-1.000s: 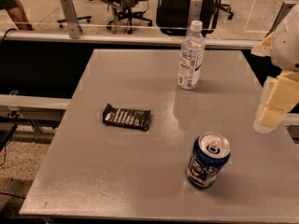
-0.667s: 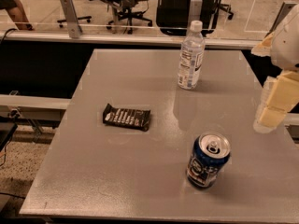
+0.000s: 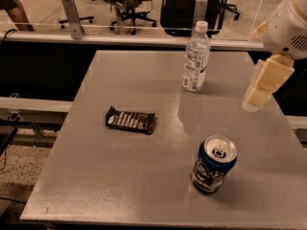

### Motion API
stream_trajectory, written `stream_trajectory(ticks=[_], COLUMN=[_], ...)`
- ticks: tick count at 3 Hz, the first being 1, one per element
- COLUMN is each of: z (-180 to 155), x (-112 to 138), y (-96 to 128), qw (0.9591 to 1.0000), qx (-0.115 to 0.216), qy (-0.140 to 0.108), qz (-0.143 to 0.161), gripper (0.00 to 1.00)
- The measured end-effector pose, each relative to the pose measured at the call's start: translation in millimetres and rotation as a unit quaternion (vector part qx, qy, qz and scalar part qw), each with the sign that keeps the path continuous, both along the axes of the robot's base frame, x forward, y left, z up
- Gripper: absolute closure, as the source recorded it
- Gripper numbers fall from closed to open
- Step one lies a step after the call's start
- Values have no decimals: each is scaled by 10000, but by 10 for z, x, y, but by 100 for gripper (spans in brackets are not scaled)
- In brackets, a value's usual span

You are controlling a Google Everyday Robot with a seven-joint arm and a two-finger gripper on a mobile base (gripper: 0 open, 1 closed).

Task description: Move blue plastic bottle near rxbar chocolate

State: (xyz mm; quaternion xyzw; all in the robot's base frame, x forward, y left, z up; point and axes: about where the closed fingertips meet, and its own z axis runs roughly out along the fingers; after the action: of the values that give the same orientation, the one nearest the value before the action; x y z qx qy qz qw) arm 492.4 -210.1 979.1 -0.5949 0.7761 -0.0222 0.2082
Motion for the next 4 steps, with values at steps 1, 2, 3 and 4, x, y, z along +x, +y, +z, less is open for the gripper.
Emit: stream_trajectory(ticks=[1, 2, 3, 4], z=[4, -4, -64, -154], x=[366, 728, 1036, 1294], y=[70, 93, 110, 180], qw=[9990, 9956, 9896, 9806], qx=[403, 847, 1316, 1808], qy=[-145, -233, -199, -124], qz=[-126, -330, -551, -741], gripper=[0, 0, 0, 0])
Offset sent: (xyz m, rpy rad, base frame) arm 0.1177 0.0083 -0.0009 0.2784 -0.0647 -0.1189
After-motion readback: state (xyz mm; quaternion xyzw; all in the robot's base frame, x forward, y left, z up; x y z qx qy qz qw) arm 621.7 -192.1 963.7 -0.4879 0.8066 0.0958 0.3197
